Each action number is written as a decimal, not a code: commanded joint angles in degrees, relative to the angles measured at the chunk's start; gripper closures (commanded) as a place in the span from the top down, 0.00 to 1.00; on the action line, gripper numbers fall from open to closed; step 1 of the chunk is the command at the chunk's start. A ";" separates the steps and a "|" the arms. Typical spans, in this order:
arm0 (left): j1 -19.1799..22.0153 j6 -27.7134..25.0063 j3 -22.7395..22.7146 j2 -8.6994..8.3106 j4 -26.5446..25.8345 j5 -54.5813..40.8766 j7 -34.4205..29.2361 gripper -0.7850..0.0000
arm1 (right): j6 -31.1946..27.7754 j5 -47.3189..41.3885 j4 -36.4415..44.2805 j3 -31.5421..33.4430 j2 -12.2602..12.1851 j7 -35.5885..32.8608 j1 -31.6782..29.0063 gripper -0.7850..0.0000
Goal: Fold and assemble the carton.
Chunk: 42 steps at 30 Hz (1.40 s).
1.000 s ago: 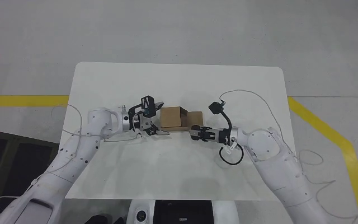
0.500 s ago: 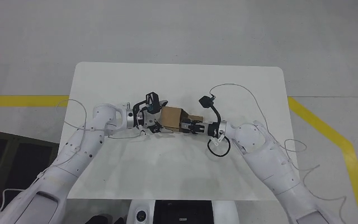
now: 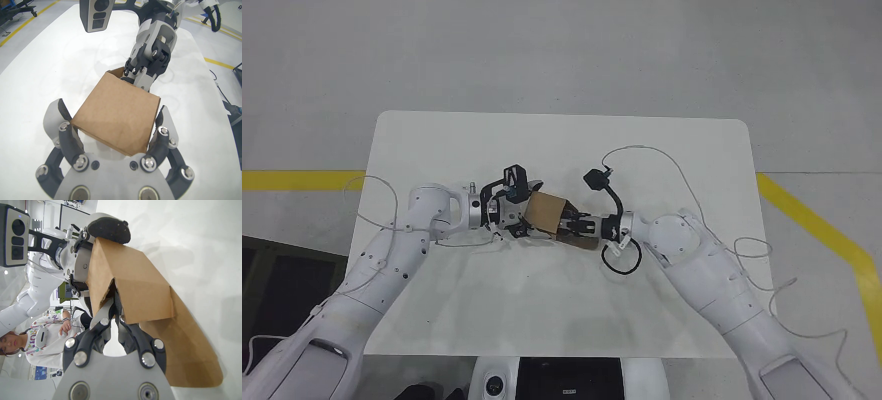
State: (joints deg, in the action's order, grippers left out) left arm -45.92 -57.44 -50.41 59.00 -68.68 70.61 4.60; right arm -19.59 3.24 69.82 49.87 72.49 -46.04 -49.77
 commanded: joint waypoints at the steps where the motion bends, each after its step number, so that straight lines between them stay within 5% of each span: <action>1: -0.03 0.50 -0.19 0.03 -0.02 -0.02 -0.27 1.00 | -0.27 0.00 -0.17 0.36 -0.04 0.35 -0.02 0.00; 15: -0.24 1.42 -1.10 0.42 -0.47 -2.35 -1.88 1.00 | 3.49 1.33 7.59 11.43 -4.01 -4.31 -7.38 0.00; 42: -1.36 0.82 -2.30 0.71 -1.48 -1.86 -3.09 1.00 | 0.27 -2.41 -4.22 -1.05 0.74 -1.95 1.89 0.00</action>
State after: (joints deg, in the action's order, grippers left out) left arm -47.24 -56.63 -52.66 59.71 -70.09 68.64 1.54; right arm -19.19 1.10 66.01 49.23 73.02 -48.19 -48.13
